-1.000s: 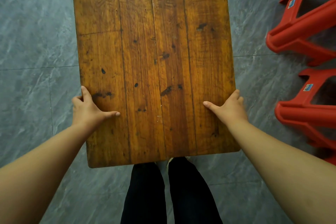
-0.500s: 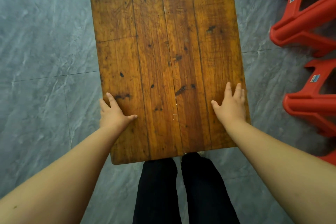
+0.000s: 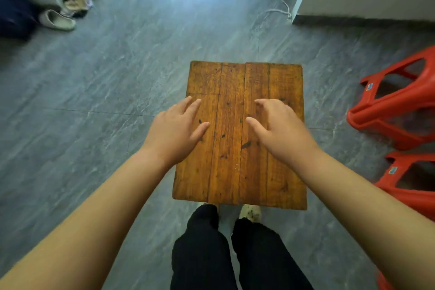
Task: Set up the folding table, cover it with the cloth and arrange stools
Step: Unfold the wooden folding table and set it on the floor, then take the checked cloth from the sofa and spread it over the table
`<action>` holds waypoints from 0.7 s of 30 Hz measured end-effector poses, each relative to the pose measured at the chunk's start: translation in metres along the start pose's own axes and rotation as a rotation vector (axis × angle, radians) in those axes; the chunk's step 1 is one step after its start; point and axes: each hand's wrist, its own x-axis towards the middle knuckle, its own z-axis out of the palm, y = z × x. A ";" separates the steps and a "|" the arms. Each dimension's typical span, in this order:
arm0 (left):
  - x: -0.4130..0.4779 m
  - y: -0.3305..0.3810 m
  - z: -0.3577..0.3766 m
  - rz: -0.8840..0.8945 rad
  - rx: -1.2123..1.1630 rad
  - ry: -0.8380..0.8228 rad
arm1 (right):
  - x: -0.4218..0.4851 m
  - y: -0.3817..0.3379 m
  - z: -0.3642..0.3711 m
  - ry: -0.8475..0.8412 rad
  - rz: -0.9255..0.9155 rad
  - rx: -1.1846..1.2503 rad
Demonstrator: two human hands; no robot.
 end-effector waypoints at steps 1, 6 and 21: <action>-0.012 0.006 -0.020 0.005 0.012 0.034 | -0.008 -0.011 -0.015 0.040 -0.047 -0.018; -0.082 0.027 -0.092 -0.107 0.008 0.233 | -0.044 -0.072 -0.067 0.157 -0.227 -0.086; -0.327 -0.088 -0.236 -0.552 0.113 0.458 | -0.160 -0.333 -0.069 0.227 -0.679 -0.212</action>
